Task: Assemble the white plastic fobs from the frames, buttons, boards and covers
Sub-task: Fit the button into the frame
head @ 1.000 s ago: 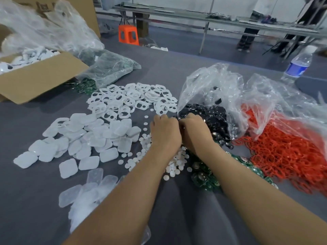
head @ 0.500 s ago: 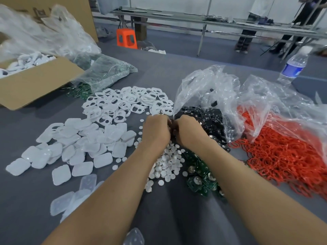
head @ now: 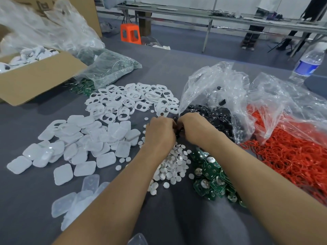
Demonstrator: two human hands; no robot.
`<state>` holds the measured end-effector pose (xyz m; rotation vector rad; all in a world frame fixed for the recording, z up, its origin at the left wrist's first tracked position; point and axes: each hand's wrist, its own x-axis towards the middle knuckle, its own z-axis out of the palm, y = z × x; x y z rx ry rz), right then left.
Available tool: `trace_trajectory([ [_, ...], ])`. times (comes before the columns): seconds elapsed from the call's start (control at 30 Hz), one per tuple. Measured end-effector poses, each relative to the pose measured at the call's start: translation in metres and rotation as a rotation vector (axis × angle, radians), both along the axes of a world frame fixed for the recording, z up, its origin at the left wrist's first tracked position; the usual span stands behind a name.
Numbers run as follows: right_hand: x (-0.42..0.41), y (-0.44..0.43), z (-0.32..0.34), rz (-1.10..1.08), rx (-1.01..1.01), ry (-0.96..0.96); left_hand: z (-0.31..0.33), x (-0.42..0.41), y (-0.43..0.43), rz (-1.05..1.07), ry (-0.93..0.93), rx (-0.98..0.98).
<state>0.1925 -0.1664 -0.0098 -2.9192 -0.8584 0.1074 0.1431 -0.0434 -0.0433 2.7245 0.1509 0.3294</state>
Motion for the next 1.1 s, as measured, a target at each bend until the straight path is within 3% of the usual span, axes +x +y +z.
trace_trajectory([
  [0.27, 0.008, -0.013, -0.019, 0.103, -0.006, -0.114, 0.003, 0.000, 0.000, 0.014, 0.016, 0.011],
  [0.37, 0.006, -0.015, -0.013, -0.032, 0.313, -0.016, 0.006, -0.002, 0.001, 0.008, -0.025, -0.120],
  [0.53, -0.043, -0.025, 0.009, -0.247, 1.003, 0.376, 0.028, -0.027, -0.007, -0.074, -0.149, -0.658],
  [0.63, -0.092, -0.040, 0.020, -0.257, 1.278, 0.437, 0.038, -0.064, -0.020, -0.160, -0.189, -0.829],
  [0.87, -0.216, -0.079, 0.028, -0.273, 1.484, 0.411, 0.042, -0.175, -0.057, -0.209, -0.101, -1.232],
  [1.1, -0.311, -0.102, 0.007, -0.457, 1.569, 0.320, 0.041, -0.263, -0.090, -0.275, -0.108, -1.288],
])
